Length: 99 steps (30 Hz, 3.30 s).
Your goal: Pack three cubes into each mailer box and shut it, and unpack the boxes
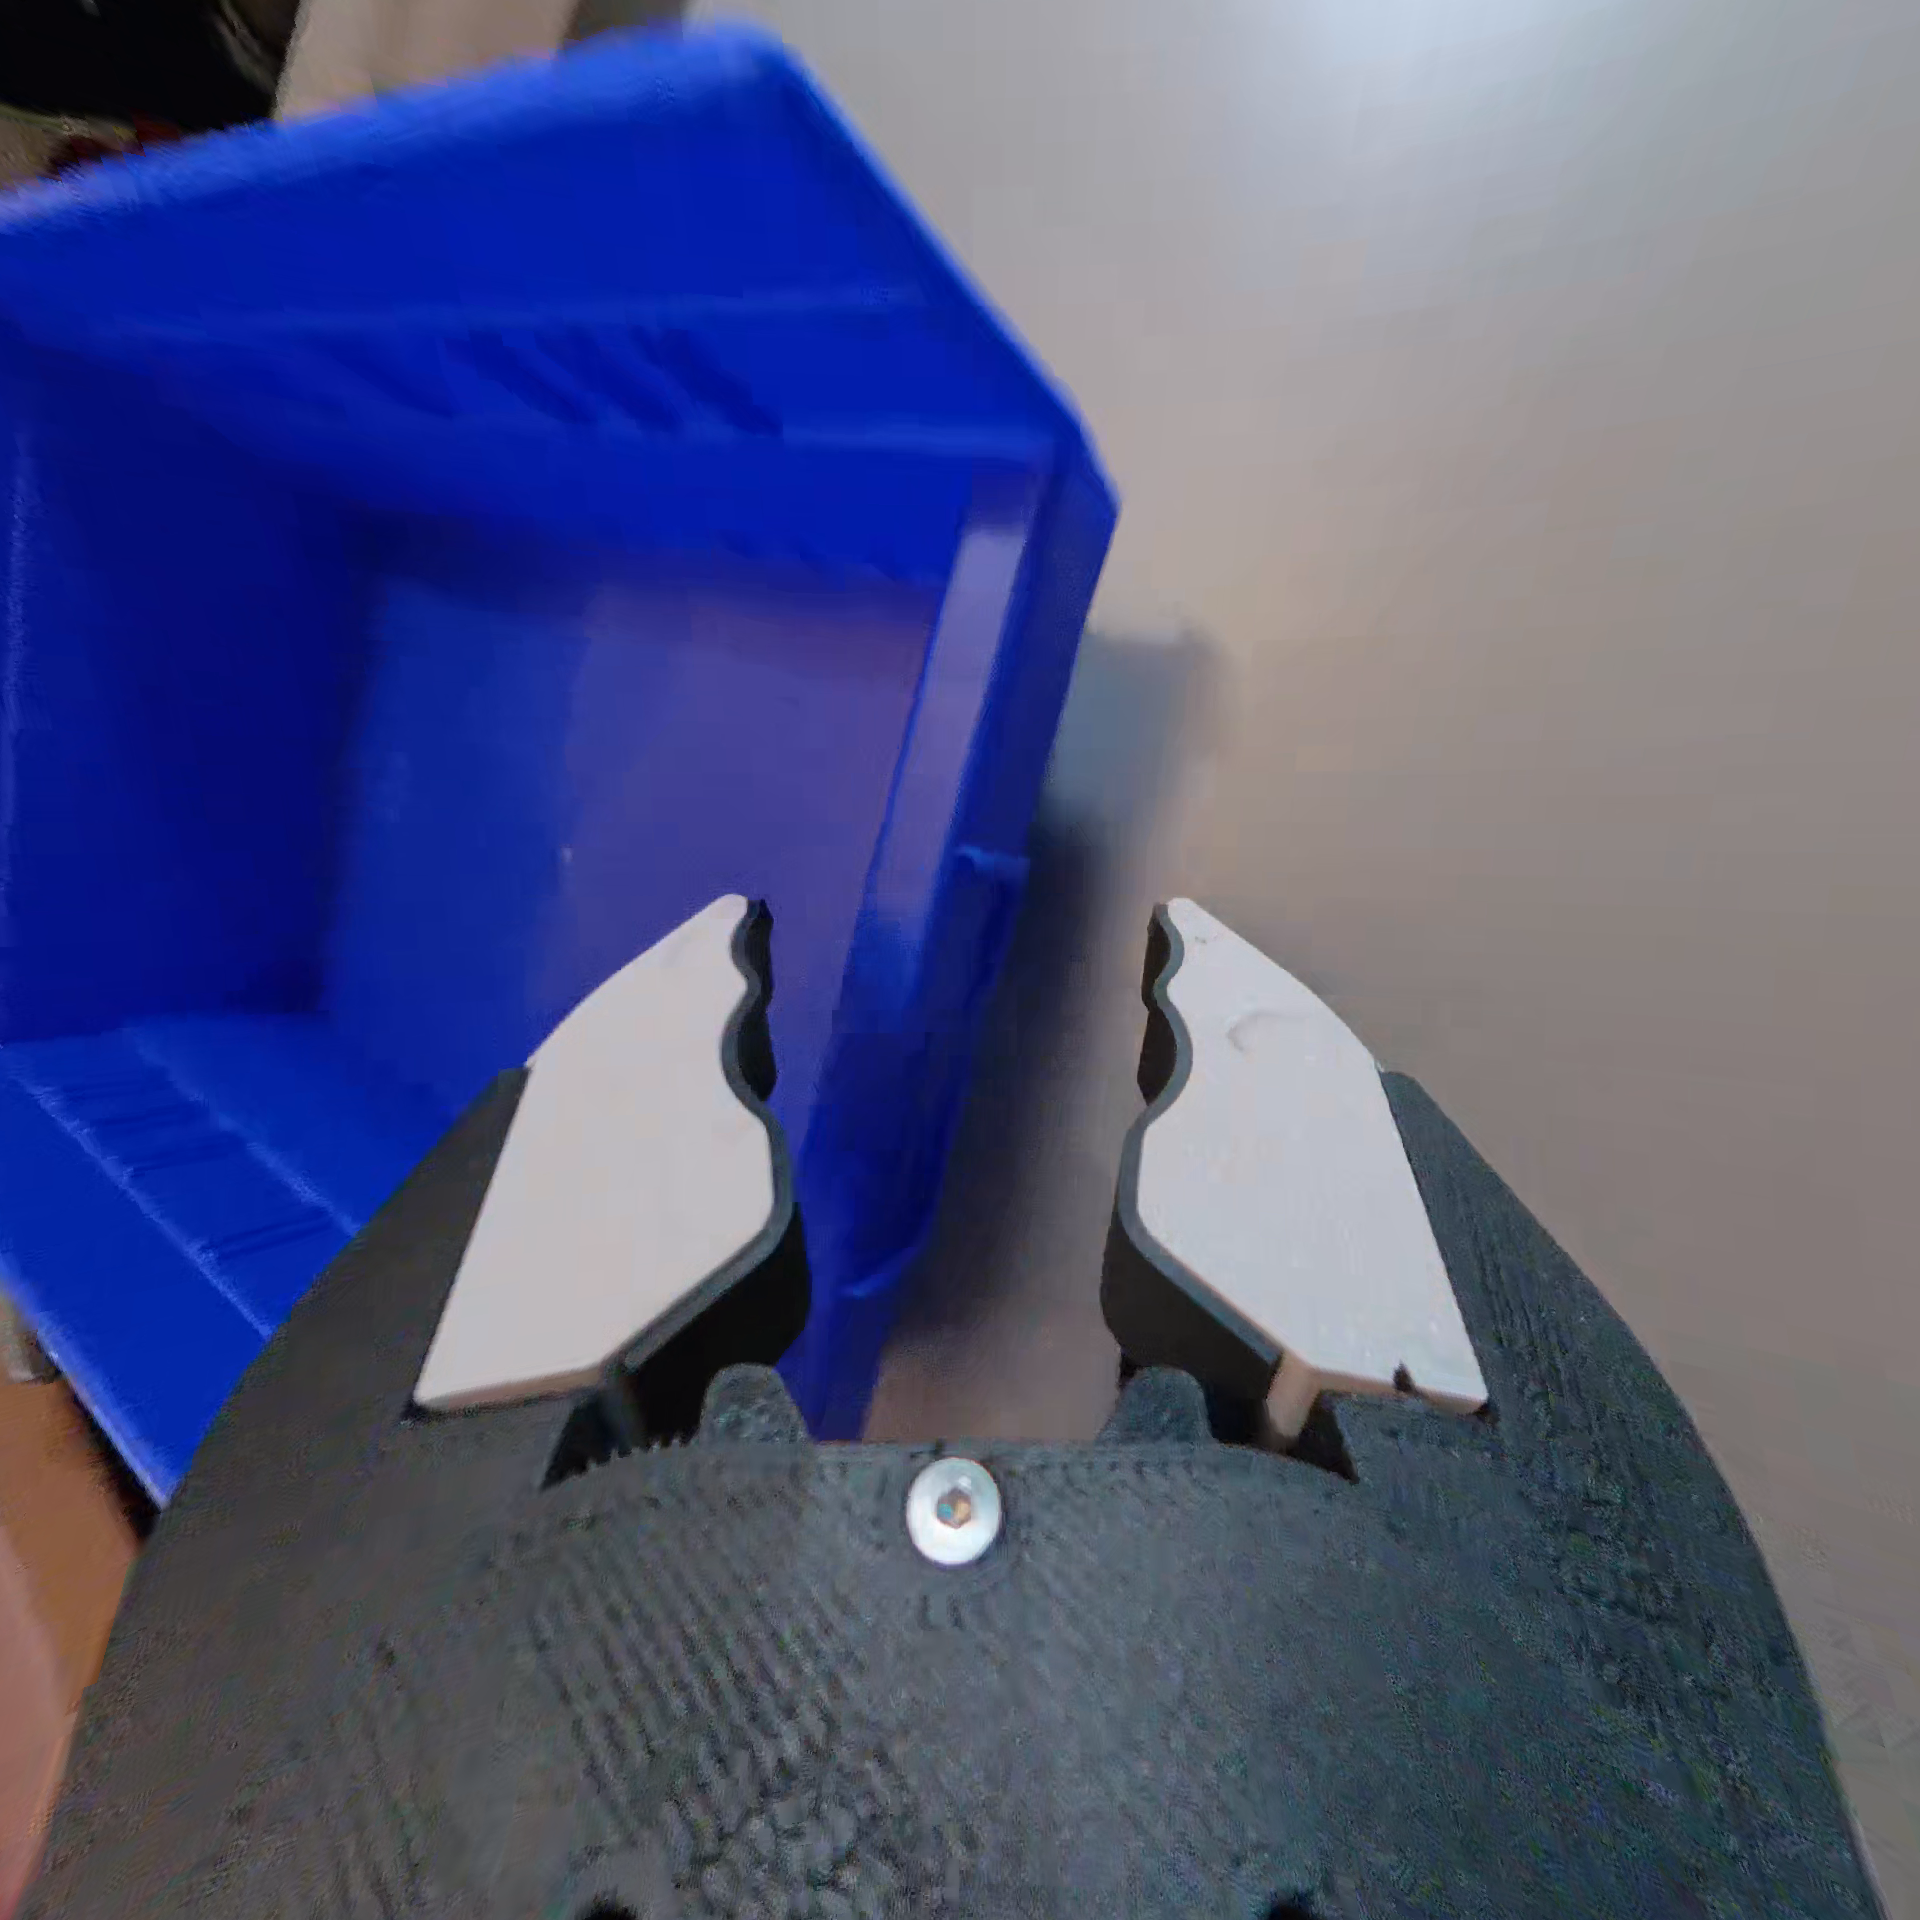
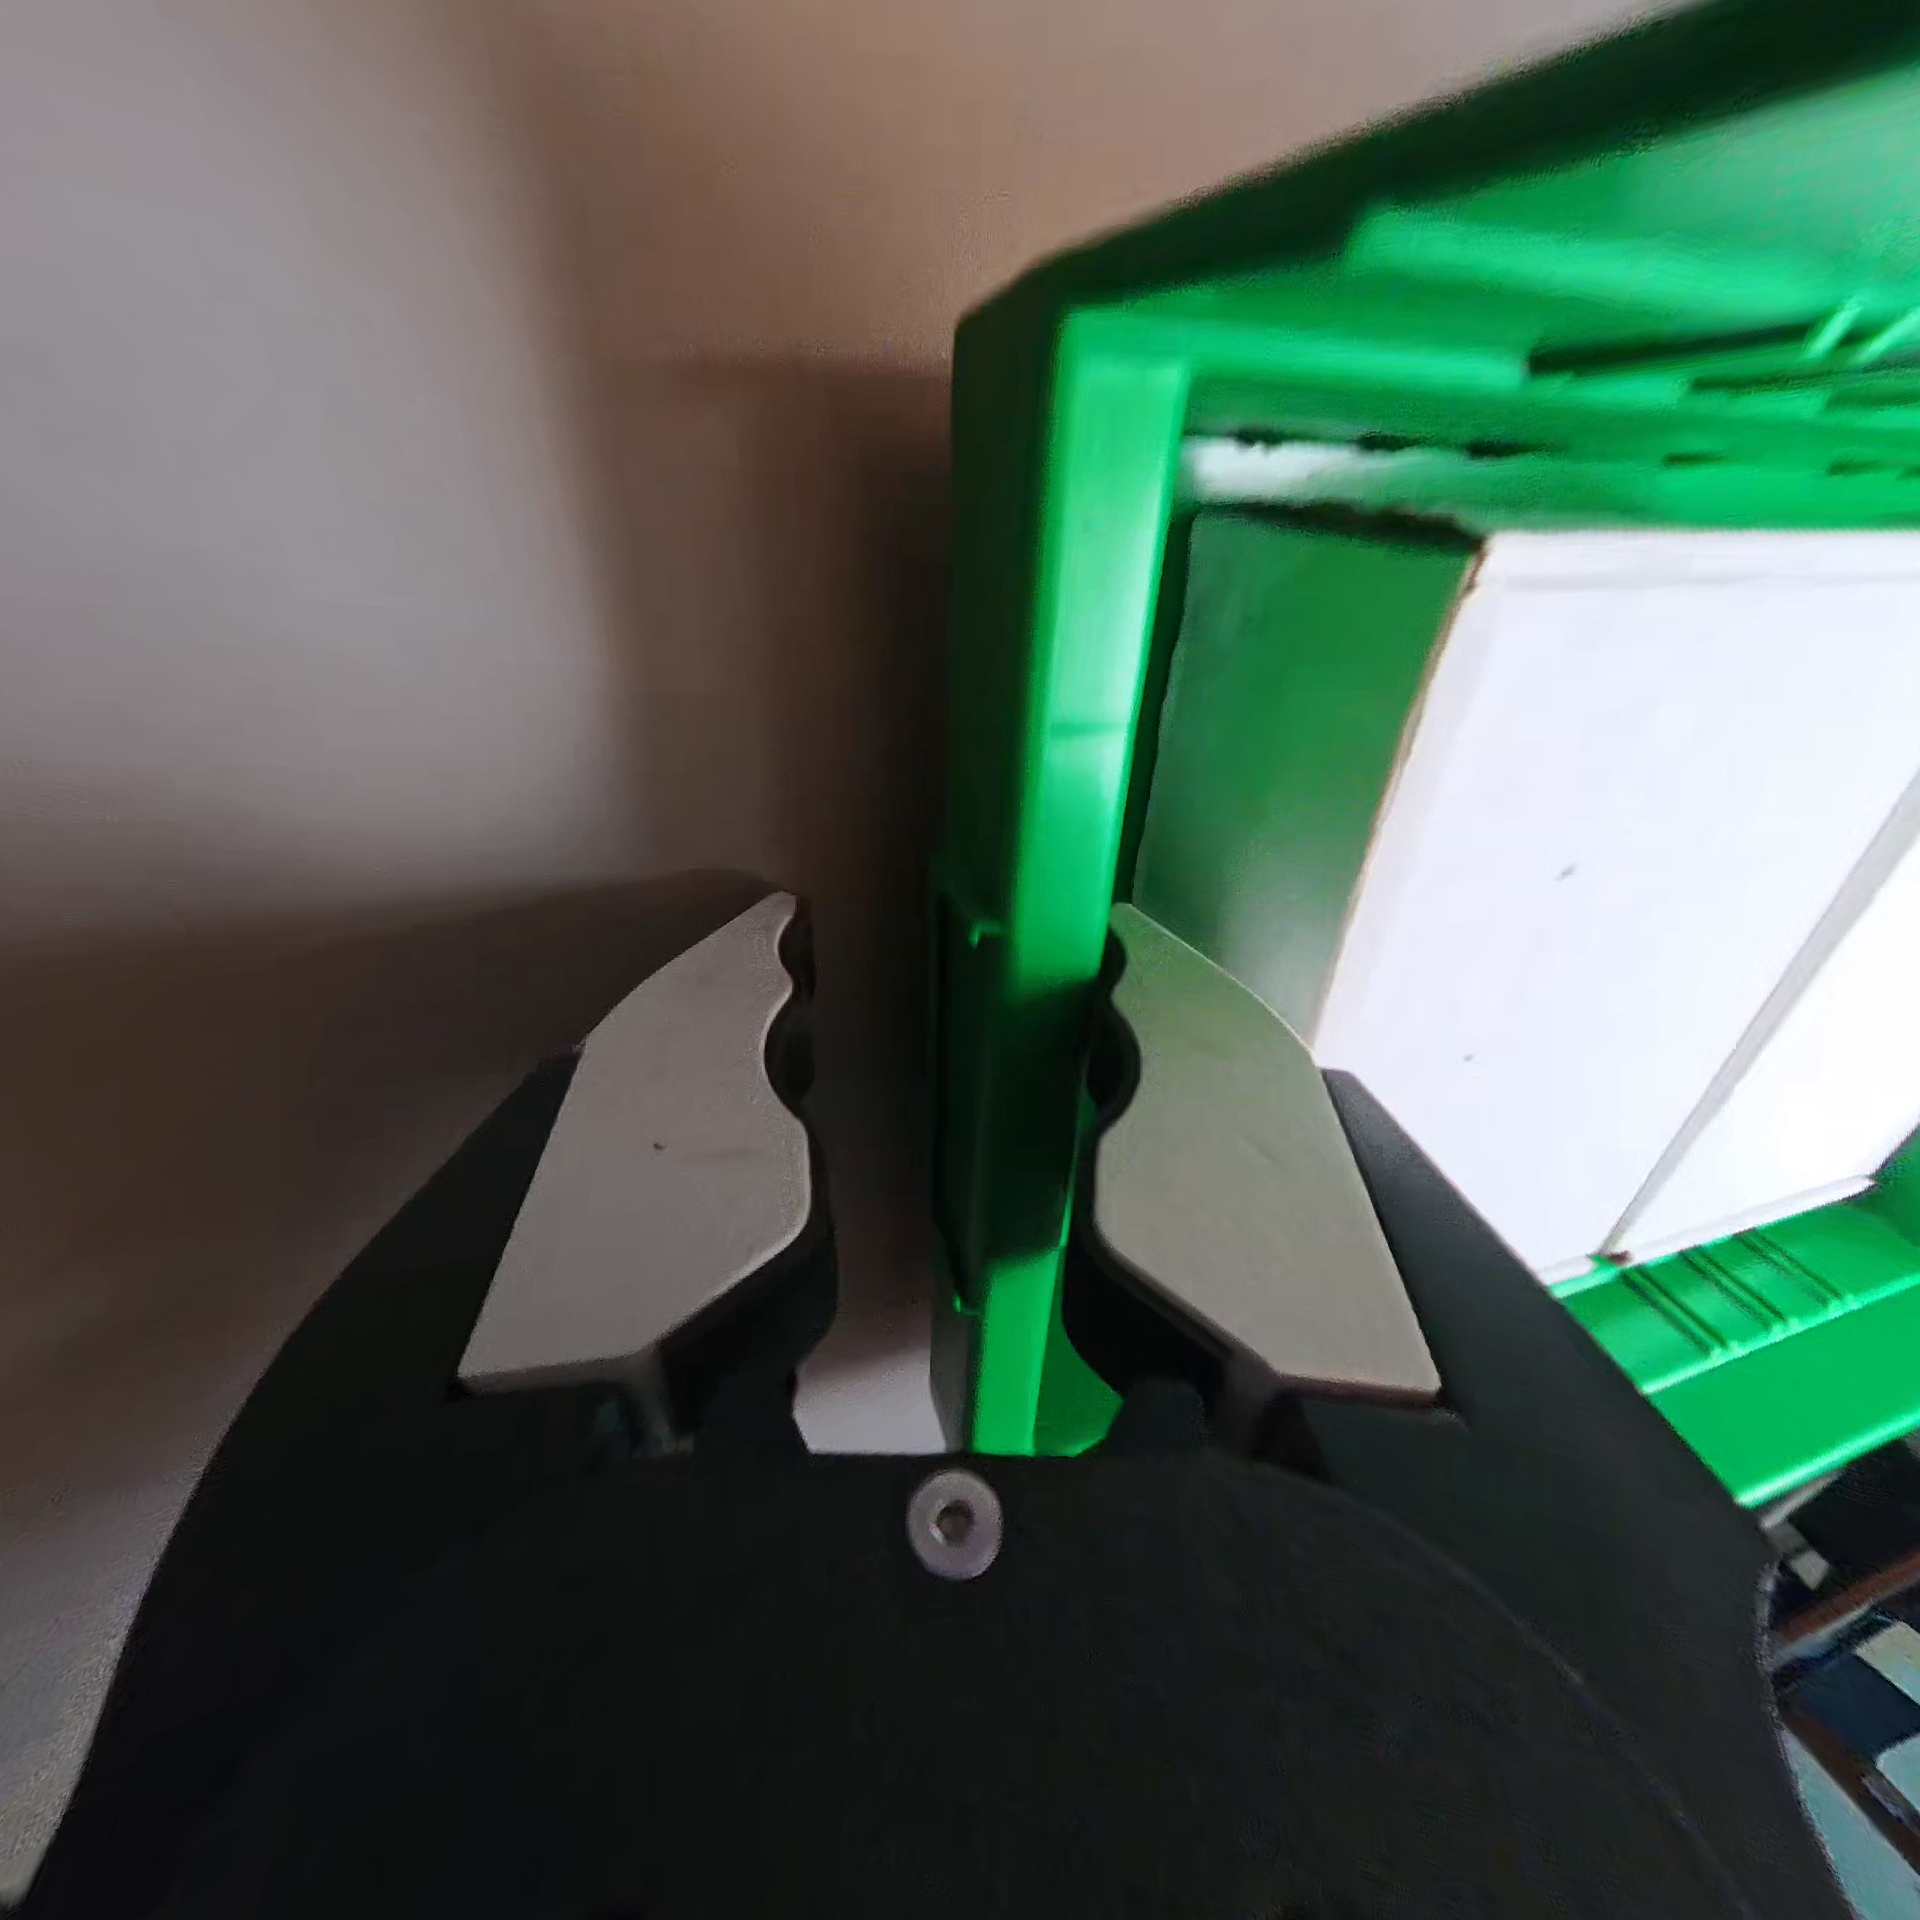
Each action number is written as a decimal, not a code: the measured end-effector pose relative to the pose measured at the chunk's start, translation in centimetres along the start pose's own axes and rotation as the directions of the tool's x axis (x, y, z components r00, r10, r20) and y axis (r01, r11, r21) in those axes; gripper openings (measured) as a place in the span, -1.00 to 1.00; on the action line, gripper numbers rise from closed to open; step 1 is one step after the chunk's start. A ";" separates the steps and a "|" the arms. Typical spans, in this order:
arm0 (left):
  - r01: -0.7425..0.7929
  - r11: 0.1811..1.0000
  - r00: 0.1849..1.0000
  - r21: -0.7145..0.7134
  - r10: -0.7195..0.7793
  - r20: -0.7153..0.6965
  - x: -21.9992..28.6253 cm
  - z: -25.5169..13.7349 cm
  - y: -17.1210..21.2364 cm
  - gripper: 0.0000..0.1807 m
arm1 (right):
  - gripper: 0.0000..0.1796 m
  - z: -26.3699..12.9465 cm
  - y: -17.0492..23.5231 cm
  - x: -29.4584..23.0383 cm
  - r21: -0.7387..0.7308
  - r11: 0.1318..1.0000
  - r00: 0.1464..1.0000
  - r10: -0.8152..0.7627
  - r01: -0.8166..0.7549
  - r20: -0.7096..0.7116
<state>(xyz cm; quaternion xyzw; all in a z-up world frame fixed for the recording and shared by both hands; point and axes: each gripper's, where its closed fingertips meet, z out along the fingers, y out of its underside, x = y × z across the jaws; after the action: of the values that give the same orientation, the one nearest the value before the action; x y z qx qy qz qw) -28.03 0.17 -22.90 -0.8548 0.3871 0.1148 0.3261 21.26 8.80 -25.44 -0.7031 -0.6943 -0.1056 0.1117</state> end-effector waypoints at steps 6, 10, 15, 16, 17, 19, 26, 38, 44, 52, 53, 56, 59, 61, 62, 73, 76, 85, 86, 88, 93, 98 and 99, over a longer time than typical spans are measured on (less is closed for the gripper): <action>-0.282 0.957 0.959 -0.062 0.282 -0.007 -0.7 3.0 0.3 -0.67 | -0.68 -0.5 -2.1 -0.2 0.011 0.999 0.992 -0.048 0.050 -0.115; -0.302 0.953 0.953 -0.035 0.302 -0.010 1.2 3.1 -1.8 -0.68 | -0.67 -1.6 -4.7 -3.8 0.058 0.990 0.985 -0.123 0.130 -0.122; -0.391 0.919 0.919 0.044 0.392 -0.030 4.9 3.1 -5.3 -0.68 | -0.65 -3.2 -8.7 -8.8 0.125 0.964 0.965 -0.216 0.235 -0.147; -0.409 0.911 0.911 0.059 0.411 -0.034 5.6 3.1 -6.1 -0.68 | -0.65 -3.5 -9.4 -9.6 0.132 0.959 0.961 -0.232 0.253 -0.151; -0.426 0.901 0.902 0.074 0.430 -0.039 6.3 3.2 -6.8 -0.68 | -0.65 -3.8 -10.1 -10.4 0.139 0.952 0.955 -0.252 0.274 -0.158; -0.465 0.879 0.881 0.110 0.471 -0.043 7.6 3.3 -8.4 -0.67 | -0.65 -4.2 -11.3 -11.7 0.146 0.940 0.944 -0.282 0.308 -0.172; -0.535 0.818 0.832 0.211 0.554 -0.035 10.2 4.0 -12.1 -0.66 | -0.63 -5.2 -14.8 -14.2 0.203 0.914 0.925 -0.303 0.350 -0.231; 0.211 0.742 0.937 0.637 0.033 -0.348 16.3 -8.3 -17.3 -0.36 | -0.41 -17.1 -6.6 -7.9 0.798 0.519 0.705 0.687 -0.307 -0.176; 0.362 0.753 0.894 0.549 -0.115 -0.432 21.7 -7.6 -19.8 -0.20 | -0.24 -11.6 -3.5 -9.6 0.768 0.226 0.465 0.879 -0.600 0.105; 0.502 0.682 0.865 0.532 -0.415 -0.283 19.9 -2.6 -22.2 -0.55 | -0.58 -8.5 -3.9 -8.4 0.729 0.199 0.407 0.906 -0.655 0.117; 0.523 0.676 0.852 0.520 -0.437 -0.288 19.6 -2.4 -22.3 -0.58 | -0.60 -8.5 -3.7 -8.3 0.730 0.188 0.394 0.911 -0.657 0.120; 0.610 0.624 0.792 0.489 -0.509 -0.338 18.7 -2.2 -22.6 -0.78 | -0.72 -8.7 -2.9 -7.9 0.741 0.161 0.347 0.932 -0.652 0.103; 0.583 0.645 0.811 0.493 -0.497 -0.309 18.6 -2.4 -22.9 -0.80 | -0.86 -9.5 -2.2 -7.8 0.768 0.174 0.316 0.948 -0.617 0.039; 0.551 0.652 0.832 0.520 -0.478 -0.282 18.4 -3.5 -23.5 -0.81 | -0.87 -10.5 -1.9 -7.8 0.786 0.187 0.302 0.953 -0.590 0.000; 0.540 0.644 0.838 0.542 -0.471 -0.275 18.1 -4.5 -23.9 -0.81 | -0.88 -11.5 -1.8 -7.7 0.802 0.171 0.294 0.956 -0.573 0.006; 0.446 0.621 0.843 0.644 -0.533 -0.069 6.1 -19.1 -20.4 -0.81 | -0.83 -25.0 -13.2 -5.0 0.894 0.198 0.529 0.847 -0.402 0.051; 0.461 0.619 0.804 0.636 -0.594 -0.004 2.9 -21.6 -15.7 -0.81 | -0.82 -25.9 -19.2 -4.9 0.896 0.200 0.612 0.785 -0.396 0.096; 0.568 0.581 0.622 0.583 -0.767 0.159 -3.5 -24.0 1.2 -0.85 | -0.82 -23.6 -37.6 -8.0 0.874 0.271 0.786 0.591 -0.404 0.180; 0.586 0.569 0.602 0.576 -0.782 0.160 -3.9 -23.7 3.0 -0.85 | -0.82 -22.8 -39.2 -8.5 0.868 0.280 0.795 0.576 -0.409 0.189; 0.620 0.538 0.567 0.571 -0.810 0.148 -4.3 -22.7 5.9 -0.85 | -0.82 -20.9 -42.0 -9.3 0.854 0.301 0.806 0.555 -0.424 0.205; 0.679 0.483 0.519 0.552 -0.849 0.105 -4.1 -19.0 10.8 -0.84 | -0.82 -15.5 -45.6 -11.0 0.810 0.347 0.807 0.539 -0.473 0.240; 0.712 0.457 0.495 0.534 -0.865 0.080 -3.5 -15.1 12.8 -0.84 | -0.82 -11.8 -46.3 -11.3 0.790 0.385 0.805 0.552 -0.476 0.216; 0.716 0.458 0.494 0.527 -0.866 0.082 -3.4 -14.5 13.0 -0.84 | -0.82 -11.3 -46.3 -11.2 0.788 0.391 0.805 0.555 -0.475 0.210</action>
<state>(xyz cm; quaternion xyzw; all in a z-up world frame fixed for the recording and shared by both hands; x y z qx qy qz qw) -40.70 -13.52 -16.42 -0.8070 -0.1114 0.0045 0.5800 -25.06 -4.76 -17.57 -0.7446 -0.4040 0.2333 0.4775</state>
